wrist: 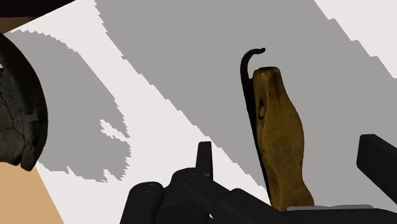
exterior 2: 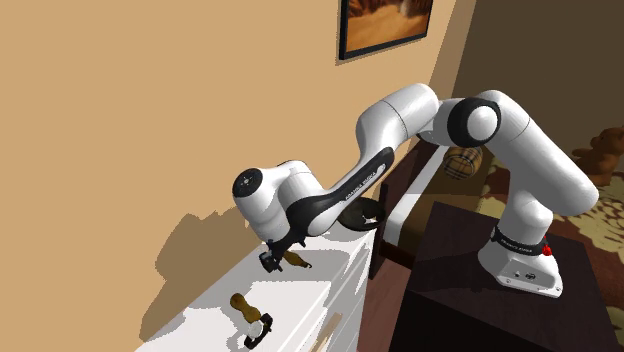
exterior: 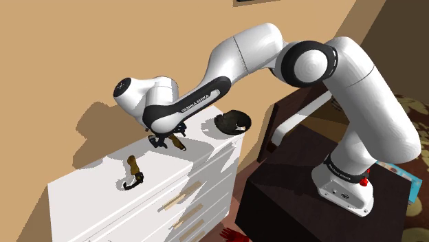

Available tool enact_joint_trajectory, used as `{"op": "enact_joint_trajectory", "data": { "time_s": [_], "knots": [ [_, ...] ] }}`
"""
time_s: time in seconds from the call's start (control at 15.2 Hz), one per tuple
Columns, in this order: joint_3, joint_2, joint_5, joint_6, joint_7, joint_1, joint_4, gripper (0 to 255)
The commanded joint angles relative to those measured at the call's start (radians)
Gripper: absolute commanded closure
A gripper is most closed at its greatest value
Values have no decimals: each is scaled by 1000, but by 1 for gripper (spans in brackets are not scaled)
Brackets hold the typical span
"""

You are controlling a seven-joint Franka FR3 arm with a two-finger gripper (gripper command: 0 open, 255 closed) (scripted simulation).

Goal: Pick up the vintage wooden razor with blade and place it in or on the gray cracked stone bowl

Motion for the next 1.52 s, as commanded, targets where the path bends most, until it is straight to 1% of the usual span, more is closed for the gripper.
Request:
{"op": "enact_joint_trajectory", "data": {
  "time_s": [0.0,0.13,0.2,0.79,1.45],
  "knots": [
    [0,0,0,1,0,0,-1,0],
    [0,0,0,1,0,0,-1,0],
    [0,0,0,1,0,0,-1,255],
    [0,0,0,1,0,0,-1,255],
    [16,-59,23,-85,-29,-1,34,255]
  ]
}}
